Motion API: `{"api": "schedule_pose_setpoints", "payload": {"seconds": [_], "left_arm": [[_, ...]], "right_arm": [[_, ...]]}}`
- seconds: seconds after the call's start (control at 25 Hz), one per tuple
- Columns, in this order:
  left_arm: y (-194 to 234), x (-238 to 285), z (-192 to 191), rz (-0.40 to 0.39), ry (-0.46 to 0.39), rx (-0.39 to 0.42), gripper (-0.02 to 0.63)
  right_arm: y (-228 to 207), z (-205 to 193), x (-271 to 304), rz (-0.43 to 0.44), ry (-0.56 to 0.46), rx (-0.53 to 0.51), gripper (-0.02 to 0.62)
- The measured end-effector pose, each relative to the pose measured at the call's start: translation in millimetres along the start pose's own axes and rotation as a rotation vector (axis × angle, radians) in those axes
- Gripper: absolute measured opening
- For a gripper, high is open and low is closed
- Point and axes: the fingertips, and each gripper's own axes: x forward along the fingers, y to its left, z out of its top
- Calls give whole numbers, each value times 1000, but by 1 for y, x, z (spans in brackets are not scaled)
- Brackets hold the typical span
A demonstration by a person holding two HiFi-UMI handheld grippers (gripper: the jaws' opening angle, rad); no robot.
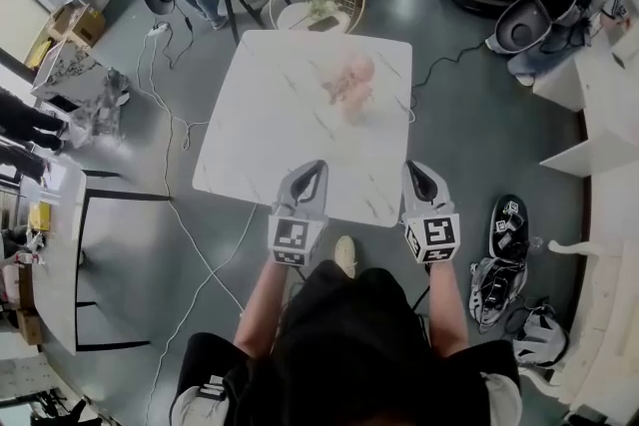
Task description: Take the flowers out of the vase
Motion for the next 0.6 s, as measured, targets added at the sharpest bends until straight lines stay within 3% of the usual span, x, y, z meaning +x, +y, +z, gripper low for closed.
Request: {"api": "schedule_pose_setpoints", "payload": {"seconds": [0.6], "left_arm": [[50, 36, -6, 29, 9, -21, 8]], "right_arm": [[0, 5, 74, 50, 12, -10, 6]]}}
